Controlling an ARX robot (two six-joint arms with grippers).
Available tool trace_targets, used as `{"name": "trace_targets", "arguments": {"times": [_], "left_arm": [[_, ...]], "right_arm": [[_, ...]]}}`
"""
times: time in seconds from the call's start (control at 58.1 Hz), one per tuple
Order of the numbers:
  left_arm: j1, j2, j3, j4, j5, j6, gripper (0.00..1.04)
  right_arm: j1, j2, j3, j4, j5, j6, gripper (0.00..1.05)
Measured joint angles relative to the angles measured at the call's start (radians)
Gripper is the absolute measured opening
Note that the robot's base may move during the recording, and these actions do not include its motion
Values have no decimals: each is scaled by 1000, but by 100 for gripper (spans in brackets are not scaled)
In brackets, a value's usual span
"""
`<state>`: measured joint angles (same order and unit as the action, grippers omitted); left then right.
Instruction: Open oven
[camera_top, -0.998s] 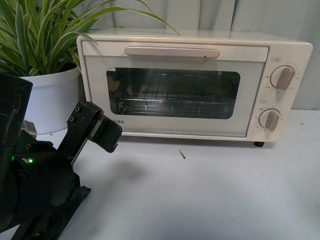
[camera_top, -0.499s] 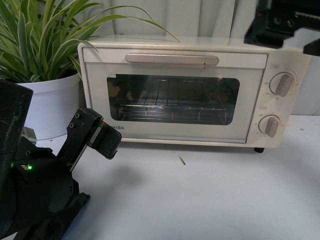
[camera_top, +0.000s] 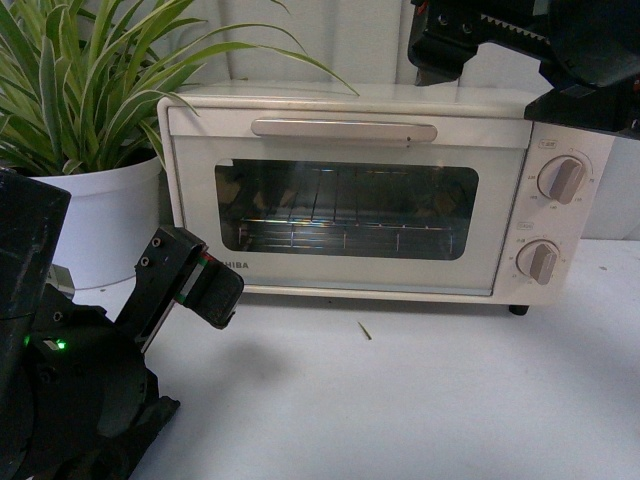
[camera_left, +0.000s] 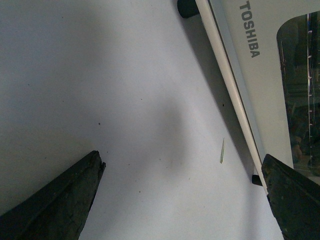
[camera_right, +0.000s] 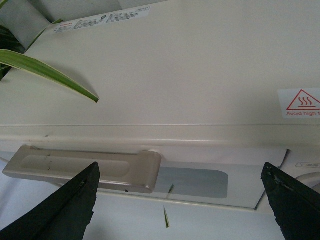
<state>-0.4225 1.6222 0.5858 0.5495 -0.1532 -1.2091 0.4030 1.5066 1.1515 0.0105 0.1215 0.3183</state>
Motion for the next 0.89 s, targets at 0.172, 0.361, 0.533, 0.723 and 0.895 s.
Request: {"name": "trace_targets", "arguments": {"times": [0.172,0.361,0.533,0.723,0.895], "left_arm": [[2,0,0,1,5,-1,98],[2,0,0,3,6,-1,98],[4,0,0,5,7,-3,98],[4,0,0,6,7,-5,98],[4,0,0,6,8,-5,98]], "right_arm": [[4,30,33,-24,6,24,95],[5,63,61,-52,5,54,95],[5,89,79,-69,-2,77,95],[5,101,92,-86,-10,98,95],[3,119,108,-110,-25,114,95]]}}
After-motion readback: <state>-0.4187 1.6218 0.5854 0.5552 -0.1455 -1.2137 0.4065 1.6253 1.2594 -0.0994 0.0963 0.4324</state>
